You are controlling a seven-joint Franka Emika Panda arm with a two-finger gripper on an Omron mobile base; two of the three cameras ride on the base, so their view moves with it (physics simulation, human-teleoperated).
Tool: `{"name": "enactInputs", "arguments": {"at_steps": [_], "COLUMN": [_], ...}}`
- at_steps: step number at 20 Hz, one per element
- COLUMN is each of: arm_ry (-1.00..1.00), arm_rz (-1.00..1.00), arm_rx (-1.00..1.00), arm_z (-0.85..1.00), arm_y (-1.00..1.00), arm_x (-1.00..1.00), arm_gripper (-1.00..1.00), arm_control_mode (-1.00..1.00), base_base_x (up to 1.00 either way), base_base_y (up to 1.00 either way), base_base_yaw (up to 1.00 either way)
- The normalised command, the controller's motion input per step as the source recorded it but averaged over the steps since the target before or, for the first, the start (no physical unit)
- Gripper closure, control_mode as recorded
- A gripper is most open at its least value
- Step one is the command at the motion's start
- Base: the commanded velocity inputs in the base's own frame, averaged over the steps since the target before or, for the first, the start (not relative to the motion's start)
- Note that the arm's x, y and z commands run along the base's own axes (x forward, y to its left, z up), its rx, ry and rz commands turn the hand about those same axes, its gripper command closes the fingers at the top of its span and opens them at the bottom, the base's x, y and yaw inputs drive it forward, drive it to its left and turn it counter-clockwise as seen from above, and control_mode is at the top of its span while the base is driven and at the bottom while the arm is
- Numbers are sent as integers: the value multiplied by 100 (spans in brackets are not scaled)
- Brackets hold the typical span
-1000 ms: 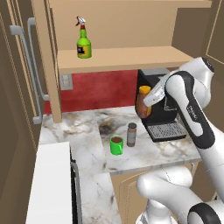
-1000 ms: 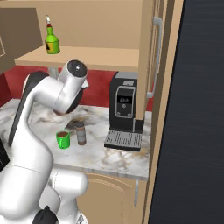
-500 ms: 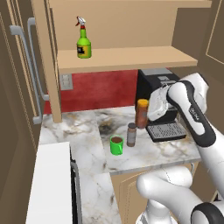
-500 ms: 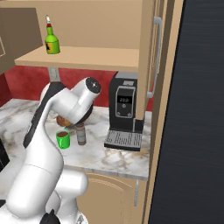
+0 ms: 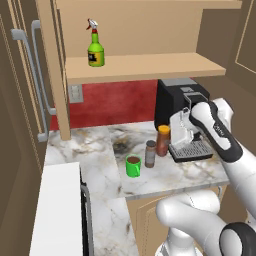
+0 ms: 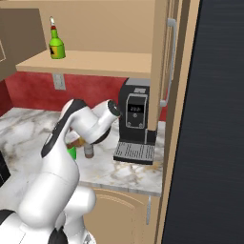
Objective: Pick the cinnamon and honey bottle from the cabinet and place them next to the mug.
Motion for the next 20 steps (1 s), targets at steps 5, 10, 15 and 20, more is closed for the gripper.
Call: {"name": "enactInputs", "arguments": {"at_steps": [5,10,15,20], "arm_ry": [-7,-5,0,0], "arm_rz": [7,5,4,4], "arm_rx": [0,0,1,3], "arm_z": [-28,-19,-44,-54], "arm_y": [-18,-5,0,0], "arm_x": [1,0,0,0], "arm_gripper": [100,100,100,100], "arm_control_mode": [-100,-100,-100,-100], "base_base_x": [0,0,0,0], "base_base_y": [0,0,0,0], "base_base_yaw": [0,0,0,0]}}
